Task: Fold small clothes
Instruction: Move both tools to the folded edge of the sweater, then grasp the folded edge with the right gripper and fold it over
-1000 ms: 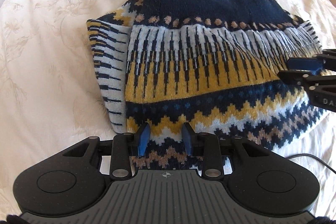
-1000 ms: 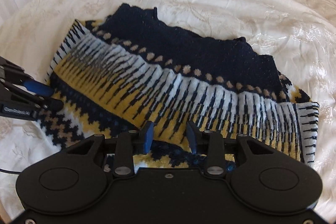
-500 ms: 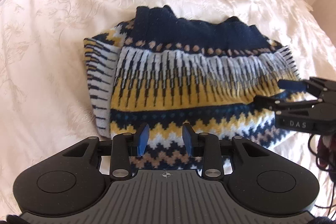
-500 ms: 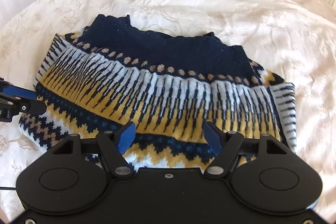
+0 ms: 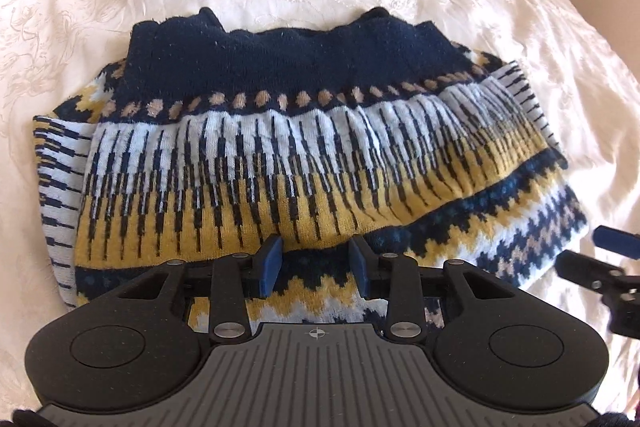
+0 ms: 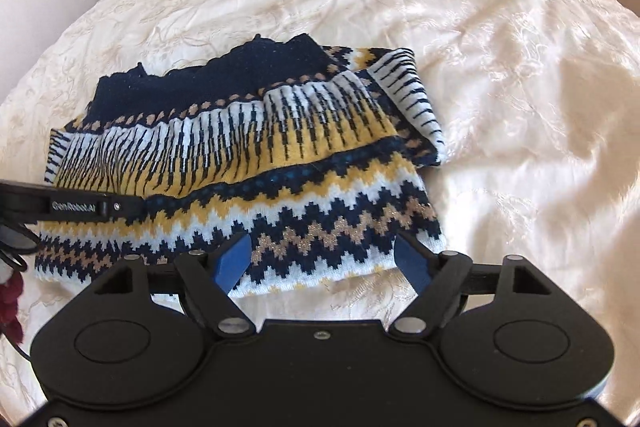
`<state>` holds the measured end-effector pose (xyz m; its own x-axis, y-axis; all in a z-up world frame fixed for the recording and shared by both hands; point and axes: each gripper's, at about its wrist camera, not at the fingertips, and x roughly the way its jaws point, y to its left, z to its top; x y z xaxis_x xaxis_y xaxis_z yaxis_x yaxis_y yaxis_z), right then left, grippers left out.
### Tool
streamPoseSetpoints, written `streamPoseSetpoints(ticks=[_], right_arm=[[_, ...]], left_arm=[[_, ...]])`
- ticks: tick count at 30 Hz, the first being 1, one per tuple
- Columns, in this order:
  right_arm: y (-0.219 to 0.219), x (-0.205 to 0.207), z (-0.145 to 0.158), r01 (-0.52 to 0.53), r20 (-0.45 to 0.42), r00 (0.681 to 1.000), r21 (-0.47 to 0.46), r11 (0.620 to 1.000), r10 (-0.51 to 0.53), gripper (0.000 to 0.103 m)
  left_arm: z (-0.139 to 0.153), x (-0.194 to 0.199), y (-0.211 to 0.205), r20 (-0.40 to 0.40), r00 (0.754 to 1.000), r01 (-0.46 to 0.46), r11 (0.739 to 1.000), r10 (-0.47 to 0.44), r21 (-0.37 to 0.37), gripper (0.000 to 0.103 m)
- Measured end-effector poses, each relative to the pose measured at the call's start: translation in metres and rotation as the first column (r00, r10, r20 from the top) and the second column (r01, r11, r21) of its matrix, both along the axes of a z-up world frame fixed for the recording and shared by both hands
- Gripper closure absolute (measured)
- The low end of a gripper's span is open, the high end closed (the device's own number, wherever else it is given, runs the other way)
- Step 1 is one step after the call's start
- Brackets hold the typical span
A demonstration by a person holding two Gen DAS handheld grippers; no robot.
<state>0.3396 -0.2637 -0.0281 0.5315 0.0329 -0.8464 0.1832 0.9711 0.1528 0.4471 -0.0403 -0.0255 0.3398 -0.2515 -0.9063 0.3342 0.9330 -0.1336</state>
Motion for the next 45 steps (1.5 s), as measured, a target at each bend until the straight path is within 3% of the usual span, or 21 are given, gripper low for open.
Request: streamPoseSetpoints(ticks=[12, 18, 26, 34, 40, 45], right_arm=[[-0.069, 0.019, -0.015, 0.094, -0.006, 0.995, 0.208, 0.974, -0.095, 0.015], [-0.097, 0.036, -0.029, 0.047, -0.001, 0.999, 0.293, 0.955, -0.049, 0.014], [-0.119, 0.061, -0.057, -0.025, 0.007, 1.000, 0.463, 0.886, 0.025, 0.012], [-0.127, 0.086, -0.084, -0.082, 0.030, 0.996, 0.612, 0.787, 0.080, 0.007], [-0.121, 0.103, -0.091, -0.122, 0.061, 0.992, 0.648, 0.751, 0.109, 0.000], [-0.121, 0.106, -0.092, -0.127, 0.065, 0.992, 0.662, 0.739, 0.112, 0.000]], left_arm=[[-0.018, 0.015, -0.004, -0.071, 0.994, -0.080, 0.997, 0.082, 0.023, 0.065], [-0.019, 0.009, -0.005, -0.055, 0.991, -0.118, 0.993, 0.119, 0.025, 0.064], [-0.021, 0.014, -0.010, -0.076, 0.987, -0.136, 0.989, 0.140, 0.055, 0.063], [-0.023, 0.015, -0.011, -0.068, 0.984, -0.157, 0.984, 0.163, 0.088, 0.062], [-0.026, 0.009, -0.020, -0.054, 0.984, -0.160, 0.981, 0.167, 0.113, 0.063], [-0.016, 0.008, -0.023, -0.079, 0.980, -0.175, 0.979, 0.184, 0.107, 0.064]])
